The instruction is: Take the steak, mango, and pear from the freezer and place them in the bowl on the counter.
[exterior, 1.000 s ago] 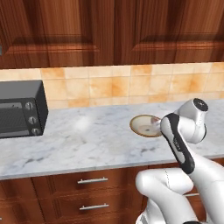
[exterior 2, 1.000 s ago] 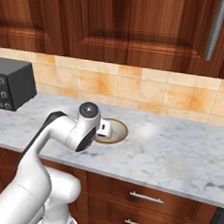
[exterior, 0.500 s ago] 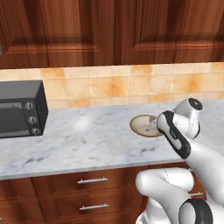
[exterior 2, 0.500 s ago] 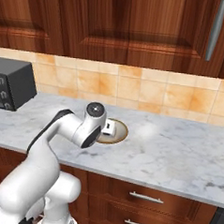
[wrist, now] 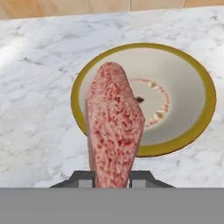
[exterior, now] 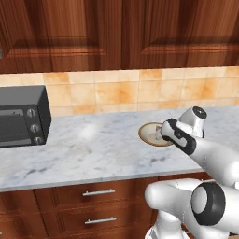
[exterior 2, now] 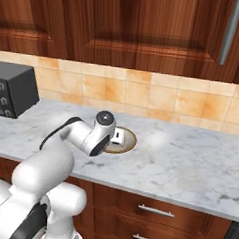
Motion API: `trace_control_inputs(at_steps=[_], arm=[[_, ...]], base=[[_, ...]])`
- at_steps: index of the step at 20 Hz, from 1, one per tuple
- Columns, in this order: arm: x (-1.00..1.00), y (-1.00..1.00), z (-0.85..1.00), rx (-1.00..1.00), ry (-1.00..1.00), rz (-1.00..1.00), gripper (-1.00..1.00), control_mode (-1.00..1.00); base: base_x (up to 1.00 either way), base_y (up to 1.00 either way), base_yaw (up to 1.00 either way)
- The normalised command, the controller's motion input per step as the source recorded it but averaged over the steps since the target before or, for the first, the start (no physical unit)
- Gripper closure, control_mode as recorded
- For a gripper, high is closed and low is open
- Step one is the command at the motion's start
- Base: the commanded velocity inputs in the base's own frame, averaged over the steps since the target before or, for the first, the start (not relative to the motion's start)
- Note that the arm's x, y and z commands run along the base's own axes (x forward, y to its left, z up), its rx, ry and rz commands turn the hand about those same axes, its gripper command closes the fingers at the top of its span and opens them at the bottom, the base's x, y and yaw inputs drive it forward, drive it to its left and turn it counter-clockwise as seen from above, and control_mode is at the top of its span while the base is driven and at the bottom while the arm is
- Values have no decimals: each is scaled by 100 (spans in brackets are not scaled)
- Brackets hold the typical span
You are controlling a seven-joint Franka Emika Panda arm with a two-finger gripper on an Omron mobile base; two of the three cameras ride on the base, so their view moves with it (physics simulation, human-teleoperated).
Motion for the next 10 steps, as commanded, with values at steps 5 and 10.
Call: trace_control_inputs(at_steps=[5,10], arm=[[33,-2,-22,0,5,0,100,-100],[19,-10,-19,0,0,0,100,-100]], base=[[0,0,0],[0,0,0]])
